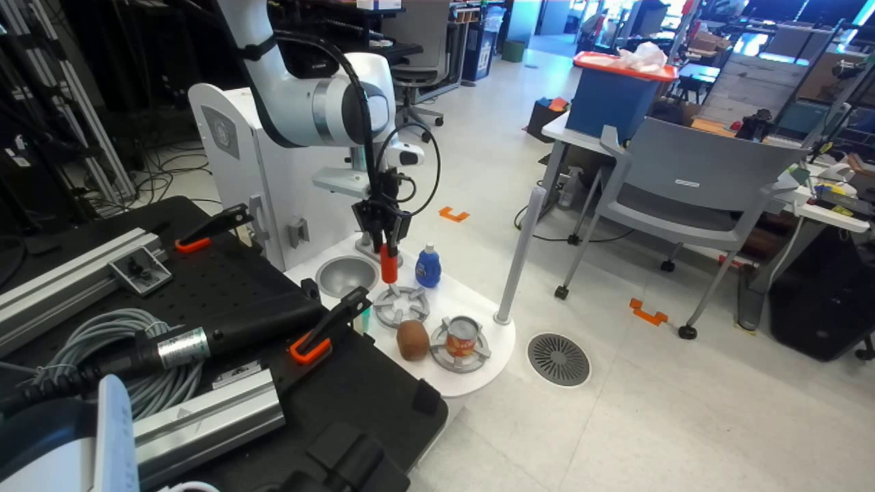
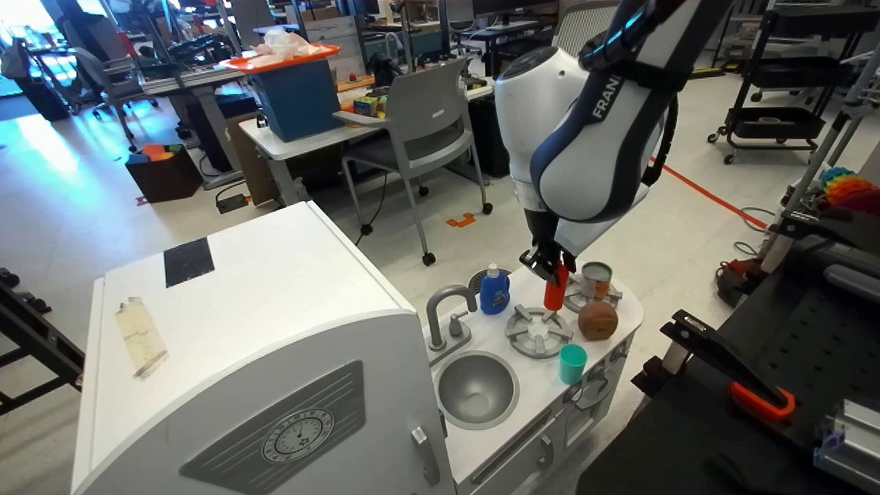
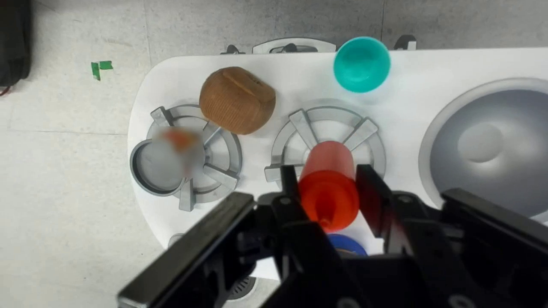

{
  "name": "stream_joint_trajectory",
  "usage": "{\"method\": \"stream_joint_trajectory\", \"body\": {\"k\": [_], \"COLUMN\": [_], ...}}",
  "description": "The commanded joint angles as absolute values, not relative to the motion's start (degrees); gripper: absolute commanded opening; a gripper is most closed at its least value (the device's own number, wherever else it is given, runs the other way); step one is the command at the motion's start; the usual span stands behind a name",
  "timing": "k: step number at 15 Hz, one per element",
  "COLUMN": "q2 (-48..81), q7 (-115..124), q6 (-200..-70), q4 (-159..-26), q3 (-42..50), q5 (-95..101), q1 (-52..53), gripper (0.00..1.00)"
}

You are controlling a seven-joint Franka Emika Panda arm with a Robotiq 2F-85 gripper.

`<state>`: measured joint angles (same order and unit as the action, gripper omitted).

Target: Remove the orange object from the cup and put it on the stove

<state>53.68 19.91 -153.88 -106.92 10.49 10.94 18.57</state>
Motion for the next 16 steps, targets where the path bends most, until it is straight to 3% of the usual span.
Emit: {"method": "stream_joint_trajectory", "body": {"k": [1, 16], "q2": [59.6, 78.5], "q7": [21.3, 27.3], "q6": [-151.3, -140.6], "q4": [-98.1, -74.5], "q3": [11.0, 10.7], "q5": [9.2, 7.1], "q1": [17.4, 16.7], "gripper": [0.13, 0.13]}}
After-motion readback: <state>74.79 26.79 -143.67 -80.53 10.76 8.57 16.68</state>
